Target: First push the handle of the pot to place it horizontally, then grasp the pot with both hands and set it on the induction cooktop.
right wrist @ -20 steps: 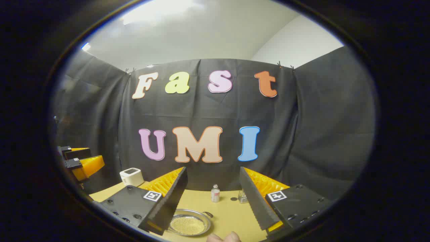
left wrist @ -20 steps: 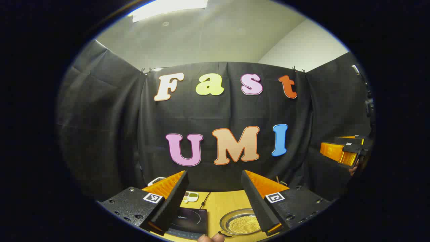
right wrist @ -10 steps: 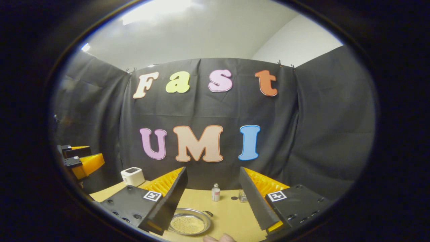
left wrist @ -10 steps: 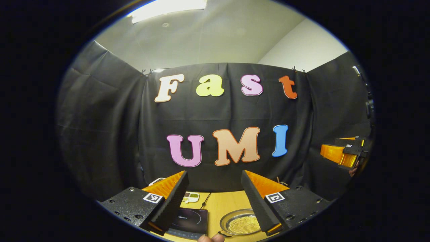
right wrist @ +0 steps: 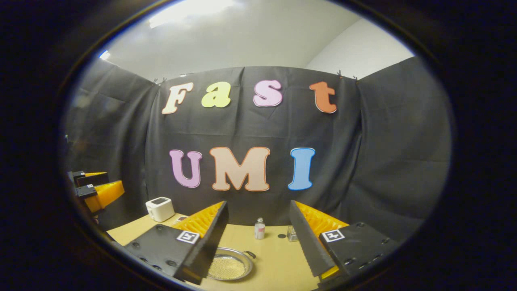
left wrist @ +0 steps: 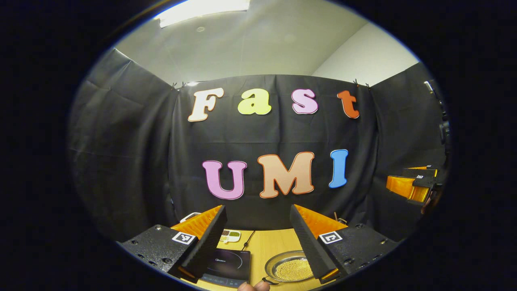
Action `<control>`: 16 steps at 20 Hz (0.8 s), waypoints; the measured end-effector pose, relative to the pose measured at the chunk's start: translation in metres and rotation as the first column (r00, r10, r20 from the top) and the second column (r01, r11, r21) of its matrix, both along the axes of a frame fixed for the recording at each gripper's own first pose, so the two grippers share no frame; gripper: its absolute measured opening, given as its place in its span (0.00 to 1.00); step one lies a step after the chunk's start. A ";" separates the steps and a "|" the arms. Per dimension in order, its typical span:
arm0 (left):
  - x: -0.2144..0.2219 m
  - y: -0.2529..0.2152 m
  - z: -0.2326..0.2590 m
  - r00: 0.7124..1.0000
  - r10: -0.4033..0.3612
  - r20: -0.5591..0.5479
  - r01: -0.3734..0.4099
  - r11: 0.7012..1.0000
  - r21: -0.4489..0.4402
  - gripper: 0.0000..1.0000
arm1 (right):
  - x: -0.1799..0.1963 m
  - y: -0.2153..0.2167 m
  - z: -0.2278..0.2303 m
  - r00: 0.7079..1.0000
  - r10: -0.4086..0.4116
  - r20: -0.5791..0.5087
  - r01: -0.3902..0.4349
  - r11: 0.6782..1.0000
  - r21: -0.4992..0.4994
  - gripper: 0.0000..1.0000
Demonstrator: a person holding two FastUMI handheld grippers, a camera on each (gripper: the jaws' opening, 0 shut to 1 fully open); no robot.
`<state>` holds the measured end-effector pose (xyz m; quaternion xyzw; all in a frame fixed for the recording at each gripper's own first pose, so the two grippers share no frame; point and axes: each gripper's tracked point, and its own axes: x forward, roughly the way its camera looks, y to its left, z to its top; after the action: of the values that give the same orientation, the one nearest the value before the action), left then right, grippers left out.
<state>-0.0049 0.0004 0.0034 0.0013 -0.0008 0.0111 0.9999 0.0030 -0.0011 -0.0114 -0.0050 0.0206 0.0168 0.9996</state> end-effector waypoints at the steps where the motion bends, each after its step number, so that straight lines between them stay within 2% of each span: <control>1: 0.000 0.001 -0.001 1.000 0.000 -0.002 0.000 1.000 0.001 0.92 | 0.001 -0.001 0.000 1.000 -0.007 -0.003 0.007 1.000 0.000 0.84; 5: 0.000 0.002 -0.003 1.000 0.001 -0.005 -0.001 1.000 0.004 0.95 | 0.003 -0.006 -0.006 0.999 -0.035 -0.015 0.035 0.999 0.003 0.58; 6: 0.000 0.004 -0.003 1.000 0.002 -0.005 -0.002 1.000 0.004 0.93 | 0.003 -0.009 -0.008 0.999 -0.048 -0.018 0.048 0.999 0.003 0.48; 7: -0.001 0.006 -0.004 1.000 0.004 -0.005 -0.004 1.000 0.003 0.95 | 0.005 -0.012 -0.009 0.998 -0.059 -0.022 0.059 0.998 0.005 0.39; 8: -0.001 0.007 -0.004 1.000 0.005 -0.006 -0.005 1.000 0.003 0.95 | 0.006 -0.008 -0.012 0.998 -0.057 -0.031 0.058 0.998 0.014 0.27; 10: -0.002 0.011 -0.007 1.000 0.007 -0.009 -0.007 1.000 0.004 0.95 | 0.004 -0.006 -0.022 0.997 -0.046 -0.055 0.048 0.998 0.035 0.10; 11: -0.003 0.014 -0.009 1.000 0.009 -0.010 -0.009 1.000 0.006 0.95 | 0.005 0.002 -0.027 0.997 -0.025 -0.075 0.028 0.998 0.050 0.11; 12: -0.004 0.018 -0.011 1.000 0.013 -0.013 -0.013 1.000 0.006 0.95 | 0.007 0.005 -0.032 0.996 -0.019 -0.088 0.024 0.998 0.055 0.03; 16: -0.006 0.034 -0.019 0.999 0.018 -0.028 -0.018 1.000 0.000 0.95 | 0.005 0.034 -0.048 0.991 0.057 -0.125 -0.052 0.998 0.043 0.03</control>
<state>-0.0113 0.0343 -0.0159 0.0012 0.0131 0.0203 0.9997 0.0084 0.0327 -0.0591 0.0154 0.0832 0.0447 0.9954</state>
